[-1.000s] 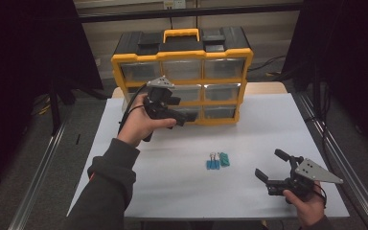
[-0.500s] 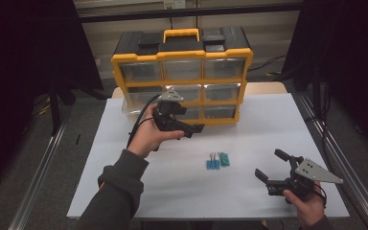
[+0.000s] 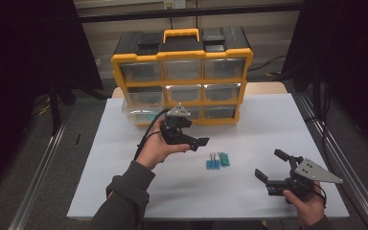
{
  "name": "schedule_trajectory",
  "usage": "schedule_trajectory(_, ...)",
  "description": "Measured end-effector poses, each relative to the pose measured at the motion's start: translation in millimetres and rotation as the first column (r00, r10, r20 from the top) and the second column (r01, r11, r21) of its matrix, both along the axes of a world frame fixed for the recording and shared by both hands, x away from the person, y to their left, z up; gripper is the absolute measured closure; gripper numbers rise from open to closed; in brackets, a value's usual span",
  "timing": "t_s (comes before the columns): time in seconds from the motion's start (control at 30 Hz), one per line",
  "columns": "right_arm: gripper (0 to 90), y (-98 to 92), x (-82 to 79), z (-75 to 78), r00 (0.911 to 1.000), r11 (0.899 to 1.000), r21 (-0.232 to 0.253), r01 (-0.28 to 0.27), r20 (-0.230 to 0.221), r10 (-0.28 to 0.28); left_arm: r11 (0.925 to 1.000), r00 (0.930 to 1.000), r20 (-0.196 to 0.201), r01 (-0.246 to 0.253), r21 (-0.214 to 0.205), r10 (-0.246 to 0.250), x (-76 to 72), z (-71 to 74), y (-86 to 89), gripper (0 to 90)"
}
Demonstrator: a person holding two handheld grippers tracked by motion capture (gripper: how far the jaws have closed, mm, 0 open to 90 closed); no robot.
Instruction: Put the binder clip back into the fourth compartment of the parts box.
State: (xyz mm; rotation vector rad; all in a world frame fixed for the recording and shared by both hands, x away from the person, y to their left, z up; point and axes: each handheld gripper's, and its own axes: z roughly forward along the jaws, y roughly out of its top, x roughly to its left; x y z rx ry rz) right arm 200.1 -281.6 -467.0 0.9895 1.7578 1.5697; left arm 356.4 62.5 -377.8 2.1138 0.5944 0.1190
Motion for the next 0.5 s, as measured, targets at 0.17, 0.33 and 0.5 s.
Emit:
schedule_trajectory(0.17, 0.5, -0.2, -0.1, 0.2, 1.0, 1.0, -0.001, 0.0, 0.001, 0.0, 0.9999, 0.9998, -0.02, 0.0, -0.013, 0.0, -1.7, -14.2, -3.2, 9.1)
schedule_trajectory(0.33, 0.5, -0.2, -0.1, 0.1, 1.0, 1.0, -0.002, 0.0, 0.001, 0.0, 1.0, 0.9991, -0.043, 0.002, -0.003, -0.002, -3.0, -26.8, -7.3, 11.0)
schedule_trajectory(0.5, 0.5, -0.5, -0.2, 0.2, 1.0, 1.0, -0.002, 0.0, 0.001, 0.0, 0.9996, 0.9973, -0.069, 0.026, 0.015, -0.025, -3.6, -40.8, -12.9, 16.4)
